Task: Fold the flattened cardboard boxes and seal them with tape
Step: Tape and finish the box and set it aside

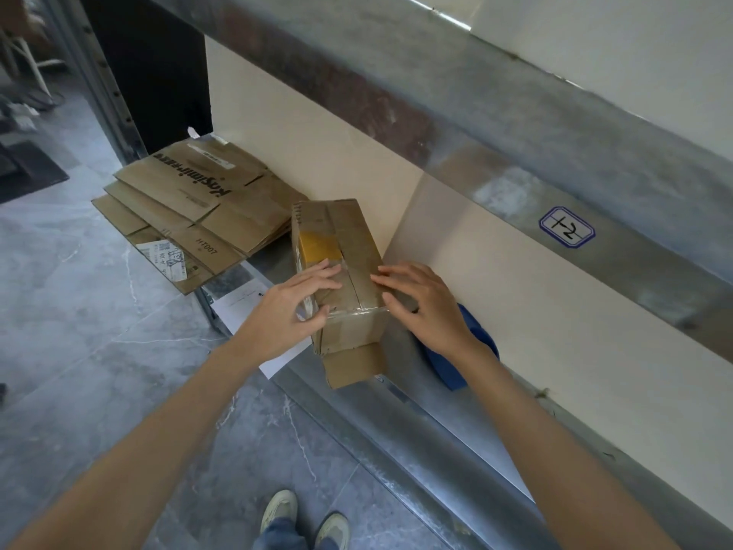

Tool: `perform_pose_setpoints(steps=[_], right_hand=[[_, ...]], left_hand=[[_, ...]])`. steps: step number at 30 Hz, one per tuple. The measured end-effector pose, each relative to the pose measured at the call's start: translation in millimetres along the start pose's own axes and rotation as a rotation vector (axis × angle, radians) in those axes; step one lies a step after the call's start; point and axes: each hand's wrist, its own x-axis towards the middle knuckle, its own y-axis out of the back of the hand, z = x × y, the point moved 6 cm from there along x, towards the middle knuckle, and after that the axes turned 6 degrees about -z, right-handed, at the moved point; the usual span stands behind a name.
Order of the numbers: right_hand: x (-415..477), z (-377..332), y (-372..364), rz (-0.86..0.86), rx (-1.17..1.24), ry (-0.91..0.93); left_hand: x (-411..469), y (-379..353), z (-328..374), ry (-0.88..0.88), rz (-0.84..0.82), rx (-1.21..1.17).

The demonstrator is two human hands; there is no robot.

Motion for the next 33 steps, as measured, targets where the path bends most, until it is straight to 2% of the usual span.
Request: perform_pose_setpoints(steps=[8,14,17,24,29,31,33], right_hand=[[2,-3,2,0.081,-0.054,0.032],[1,-5,9,-0.095,-0.103,0.046],[2,-4,10,-0.143,-0.169,0.057],[6,-4,8,0.011,-0.141,0.11],[6,-2,3,0.129,-0.08,0.051],[5,-2,0,0.137,-0.048,0.005],[4,2,-1,0.068,-0.004,-0.026]], left_hand=[[1,-1,7,0.022,0.089,0.008],[0,4,-2,0.059,-0.055,-0.035],[2,4,-2,0.077,-0.04,-0.013],[0,2,-5,0.052,0.037,-0.045],[0,-2,-5,0.03,0.115,-0.066],[0,-2,-5,0.04,0.114,-0.071],[2,1,-5,0.052,0.079,-0.086]])
